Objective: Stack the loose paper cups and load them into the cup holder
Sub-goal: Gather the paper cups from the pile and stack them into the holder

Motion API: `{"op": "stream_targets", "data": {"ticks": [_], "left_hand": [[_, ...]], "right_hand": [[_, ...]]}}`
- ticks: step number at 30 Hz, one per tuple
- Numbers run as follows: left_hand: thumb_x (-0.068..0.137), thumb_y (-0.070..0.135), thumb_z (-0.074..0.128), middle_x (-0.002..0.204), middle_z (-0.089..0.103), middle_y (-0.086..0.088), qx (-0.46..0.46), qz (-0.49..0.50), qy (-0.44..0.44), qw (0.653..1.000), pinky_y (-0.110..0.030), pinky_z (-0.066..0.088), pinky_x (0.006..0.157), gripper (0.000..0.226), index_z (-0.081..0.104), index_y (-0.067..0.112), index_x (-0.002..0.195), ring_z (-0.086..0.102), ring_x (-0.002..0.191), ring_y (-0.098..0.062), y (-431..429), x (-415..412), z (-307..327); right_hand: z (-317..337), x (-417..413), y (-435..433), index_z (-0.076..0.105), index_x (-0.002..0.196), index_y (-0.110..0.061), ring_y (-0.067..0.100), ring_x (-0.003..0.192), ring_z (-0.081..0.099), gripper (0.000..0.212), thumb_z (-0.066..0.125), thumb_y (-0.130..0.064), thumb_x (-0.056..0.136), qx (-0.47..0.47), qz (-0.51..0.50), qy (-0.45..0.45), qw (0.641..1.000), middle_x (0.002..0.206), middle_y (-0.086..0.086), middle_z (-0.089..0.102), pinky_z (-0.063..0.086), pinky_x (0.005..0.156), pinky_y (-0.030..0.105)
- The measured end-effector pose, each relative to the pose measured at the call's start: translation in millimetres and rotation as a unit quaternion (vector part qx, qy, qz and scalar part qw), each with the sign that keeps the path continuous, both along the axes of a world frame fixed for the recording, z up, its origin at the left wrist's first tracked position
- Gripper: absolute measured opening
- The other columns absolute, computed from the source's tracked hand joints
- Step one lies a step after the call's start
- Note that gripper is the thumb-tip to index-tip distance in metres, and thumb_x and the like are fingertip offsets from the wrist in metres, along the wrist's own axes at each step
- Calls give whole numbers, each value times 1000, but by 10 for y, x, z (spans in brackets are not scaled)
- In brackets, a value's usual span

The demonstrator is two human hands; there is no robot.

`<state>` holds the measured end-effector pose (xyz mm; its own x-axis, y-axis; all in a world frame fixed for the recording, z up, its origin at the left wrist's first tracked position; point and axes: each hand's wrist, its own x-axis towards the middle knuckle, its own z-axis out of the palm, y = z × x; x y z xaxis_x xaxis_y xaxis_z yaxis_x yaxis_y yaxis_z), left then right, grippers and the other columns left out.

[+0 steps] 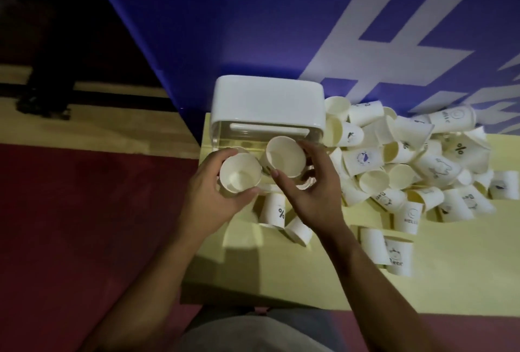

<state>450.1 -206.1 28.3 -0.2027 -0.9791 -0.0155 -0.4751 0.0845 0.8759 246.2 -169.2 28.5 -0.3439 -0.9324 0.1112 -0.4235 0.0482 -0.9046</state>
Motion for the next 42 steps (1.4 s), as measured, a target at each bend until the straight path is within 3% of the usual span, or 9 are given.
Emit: {"op": "stream_targets", "data": {"ticks": [3,7,10,15,18,24,30,35,42], "left_hand": [[69,32,95,125,64,14,-5,23,-11,1000,-25,50,92,68,61,24,128,60,117,-6,-42,278,-37],[68,31,93,120,65,12,1,47,-12,999,-7,41,85,65,63,22,125,57,111,5,-84,486,-51],[67,31,93,122,65,7,7,51,-8,999,-2,38,84,67,63,17,126,57,111,6,-123,567,-70],[68,37,92,124,65,8,5,42,-22,999,-5,39,87,70,61,20,128,58,115,-4,-224,652,-145],[68,36,92,125,64,7,5,43,-18,999,-6,39,89,70,61,19,128,58,116,-6,-266,670,-172],[70,33,93,125,64,8,1,42,-14,999,-4,38,87,68,60,20,128,57,115,-3,-340,677,-189],[71,30,93,127,61,7,-23,14,0,1000,-6,39,91,69,58,17,129,54,118,-2,-424,543,-161],[70,30,93,129,56,7,-36,-21,-22,999,-2,33,92,73,57,16,132,47,115,9,-490,361,-192],[71,32,92,137,57,0,-31,-64,-37,997,-3,31,99,76,57,14,136,51,123,-7,-570,170,-387]], "right_hand": [[-75,242,-144,59,133,-22,12,105,63,62,88,-37,80,14,25,16,999,122,-11,64,52,73,22],[-218,447,-299,55,137,-27,10,108,60,68,86,-44,79,34,57,37,997,127,-16,60,56,73,29],[-330,540,-387,54,138,-30,8,109,60,71,84,-51,78,53,70,65,994,128,-14,61,57,78,35],[-536,630,-492,54,142,-25,11,120,56,77,86,-52,77,109,82,120,983,135,-7,62,50,92,30],[-692,654,-520,55,144,-21,21,127,56,80,86,-52,77,139,86,144,976,139,0,61,50,103,39],[-830,690,-543,51,148,-28,22,125,56,83,82,-57,78,181,71,145,970,137,-2,60,55,96,46],[-755,668,-501,33,159,-31,22,137,46,100,80,-64,76,205,79,129,967,151,2,52,48,107,43],[-750,564,-305,45,152,-15,26,127,58,75,76,-43,90,188,44,121,974,145,7,56,54,99,47],[-698,351,-97,56,141,-16,21,113,64,50,71,-29,95,191,7,109,976,138,2,60,55,90,36]]}}
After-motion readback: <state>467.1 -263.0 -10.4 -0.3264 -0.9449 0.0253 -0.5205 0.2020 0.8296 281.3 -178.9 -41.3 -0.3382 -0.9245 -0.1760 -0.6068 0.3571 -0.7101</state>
